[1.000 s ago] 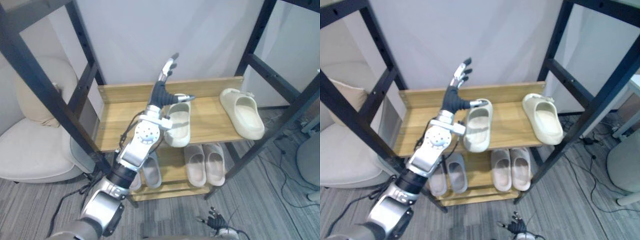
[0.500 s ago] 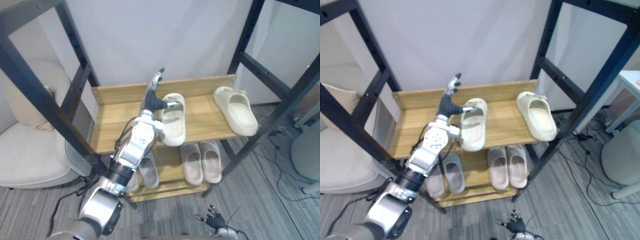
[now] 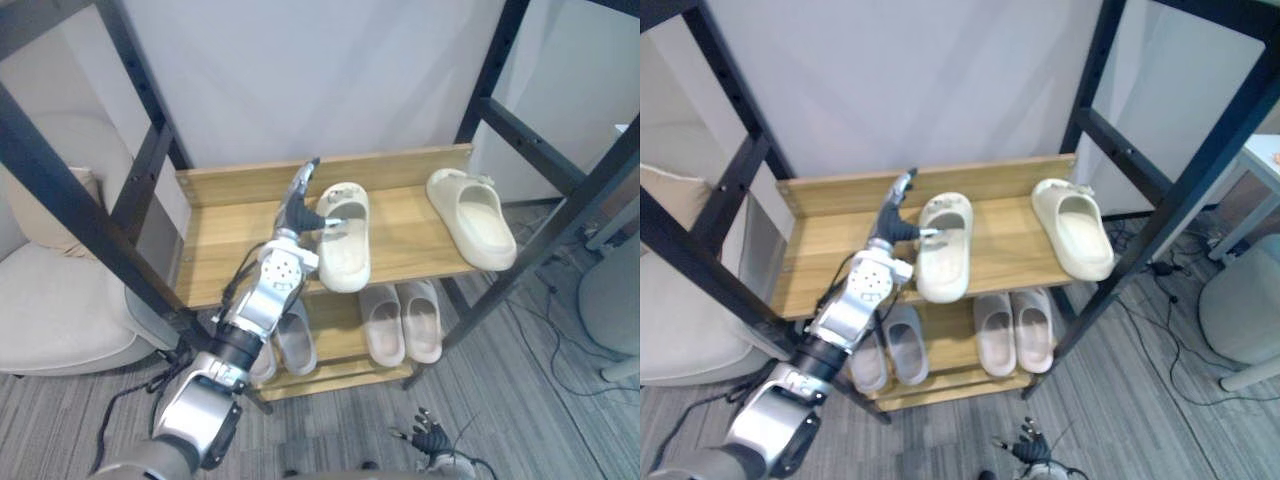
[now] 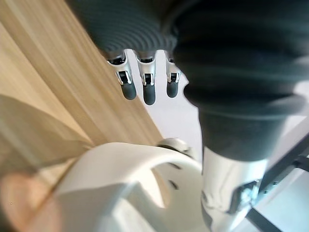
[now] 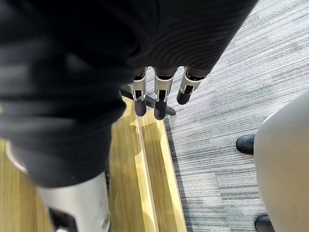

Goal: Organize the slippers on the shoe rack

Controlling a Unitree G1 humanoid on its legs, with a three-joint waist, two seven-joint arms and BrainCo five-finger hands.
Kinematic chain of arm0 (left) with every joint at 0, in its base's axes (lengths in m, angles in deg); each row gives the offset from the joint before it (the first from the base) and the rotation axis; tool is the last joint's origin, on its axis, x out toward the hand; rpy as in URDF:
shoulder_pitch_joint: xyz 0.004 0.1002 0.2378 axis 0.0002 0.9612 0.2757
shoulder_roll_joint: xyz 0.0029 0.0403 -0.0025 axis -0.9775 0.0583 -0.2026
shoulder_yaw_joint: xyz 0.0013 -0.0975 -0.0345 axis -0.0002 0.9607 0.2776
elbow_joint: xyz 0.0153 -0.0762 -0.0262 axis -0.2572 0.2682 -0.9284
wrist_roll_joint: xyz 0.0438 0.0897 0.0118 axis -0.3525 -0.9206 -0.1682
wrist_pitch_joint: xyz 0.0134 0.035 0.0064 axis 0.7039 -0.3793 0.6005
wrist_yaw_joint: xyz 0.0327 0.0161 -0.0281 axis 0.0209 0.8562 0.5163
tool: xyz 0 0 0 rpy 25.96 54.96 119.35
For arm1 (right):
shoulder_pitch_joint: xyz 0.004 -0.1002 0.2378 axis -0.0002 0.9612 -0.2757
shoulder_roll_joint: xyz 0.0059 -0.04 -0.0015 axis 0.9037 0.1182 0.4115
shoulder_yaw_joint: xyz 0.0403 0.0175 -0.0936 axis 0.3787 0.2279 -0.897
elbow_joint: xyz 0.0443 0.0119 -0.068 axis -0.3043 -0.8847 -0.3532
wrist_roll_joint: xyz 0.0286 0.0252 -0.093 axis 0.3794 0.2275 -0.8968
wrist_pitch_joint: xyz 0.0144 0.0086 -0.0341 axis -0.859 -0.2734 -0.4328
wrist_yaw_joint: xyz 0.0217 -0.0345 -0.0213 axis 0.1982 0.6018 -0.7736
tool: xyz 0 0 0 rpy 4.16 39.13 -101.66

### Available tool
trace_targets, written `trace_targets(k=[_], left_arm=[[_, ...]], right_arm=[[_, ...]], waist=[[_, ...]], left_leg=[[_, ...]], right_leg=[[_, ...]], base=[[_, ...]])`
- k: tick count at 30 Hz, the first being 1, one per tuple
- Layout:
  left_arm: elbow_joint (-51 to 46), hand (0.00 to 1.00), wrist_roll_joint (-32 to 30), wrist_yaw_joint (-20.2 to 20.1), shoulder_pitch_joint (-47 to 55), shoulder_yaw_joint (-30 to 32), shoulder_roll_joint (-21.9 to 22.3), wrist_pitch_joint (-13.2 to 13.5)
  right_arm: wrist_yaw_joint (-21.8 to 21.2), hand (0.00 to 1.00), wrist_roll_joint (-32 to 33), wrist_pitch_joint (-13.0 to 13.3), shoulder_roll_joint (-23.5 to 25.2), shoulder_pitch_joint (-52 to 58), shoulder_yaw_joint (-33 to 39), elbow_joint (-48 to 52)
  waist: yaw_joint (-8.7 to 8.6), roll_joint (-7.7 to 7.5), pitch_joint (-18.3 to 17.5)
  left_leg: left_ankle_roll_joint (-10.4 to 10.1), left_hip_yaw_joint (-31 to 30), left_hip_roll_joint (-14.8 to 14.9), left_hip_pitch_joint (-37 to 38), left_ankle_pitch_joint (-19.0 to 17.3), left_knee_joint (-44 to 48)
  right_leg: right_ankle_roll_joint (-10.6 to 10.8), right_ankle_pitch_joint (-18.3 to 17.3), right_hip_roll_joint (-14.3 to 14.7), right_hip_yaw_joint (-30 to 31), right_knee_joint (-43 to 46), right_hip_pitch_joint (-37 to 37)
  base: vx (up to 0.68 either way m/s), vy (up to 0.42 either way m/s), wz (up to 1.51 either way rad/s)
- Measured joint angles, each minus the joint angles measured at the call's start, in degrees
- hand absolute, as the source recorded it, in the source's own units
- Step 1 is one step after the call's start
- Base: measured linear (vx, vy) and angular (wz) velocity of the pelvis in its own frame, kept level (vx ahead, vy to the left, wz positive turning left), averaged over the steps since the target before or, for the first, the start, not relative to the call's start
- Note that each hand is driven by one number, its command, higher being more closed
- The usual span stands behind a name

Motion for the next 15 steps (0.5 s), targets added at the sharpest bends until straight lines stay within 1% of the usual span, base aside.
trace_targets(k=[5, 10, 15], left_arm=[[0.7, 0.00, -0.9, -0.2, -0.8, 0.1, -1.7, -0.1], [3.5, 0.00, -2.1, -1.3, -4.6, -0.1, -2.4, -0.7], [3.9, 0.00, -2.4, -1.5, -5.2, -0.2, -3.9, -0.7]], right_arm=[[0.0, 0.00, 0.0, 0.0, 0.0, 0.2, 0.0, 1.0], [-0.1, 0.00, 0.0, 0.0, 0.1, 0.1, 0.0, 1.1], [-0.1, 0.00, 0.0, 0.0, 0.1, 0.0, 0.1, 1.6]], waist=[[-0.23, -0.02, 0.4], [-0.25, -0.12, 0.8], [-0.98, 0.24, 1.1]], left_leg=[[0.0, 0.0, 0.0, -0.9, 0.0, 0.0], [0.0, 0.2, -0.1, -0.9, 0.0, 0.0], [0.0, 0.3, 0.0, -0.9, 0.0, 0.0]], right_leg=[[0.0, 0.1, 0.0, 0.0, 0.0, -1.0], [0.0, 0.1, 0.0, 0.1, 0.0, -1.0], [0.0, 0.1, 0.0, 0.2, 0.1, -1.1]], base=[[0.00, 0.000, 0.00], [0.00, 0.000, 0.00], [0.00, 0.000, 0.00]])
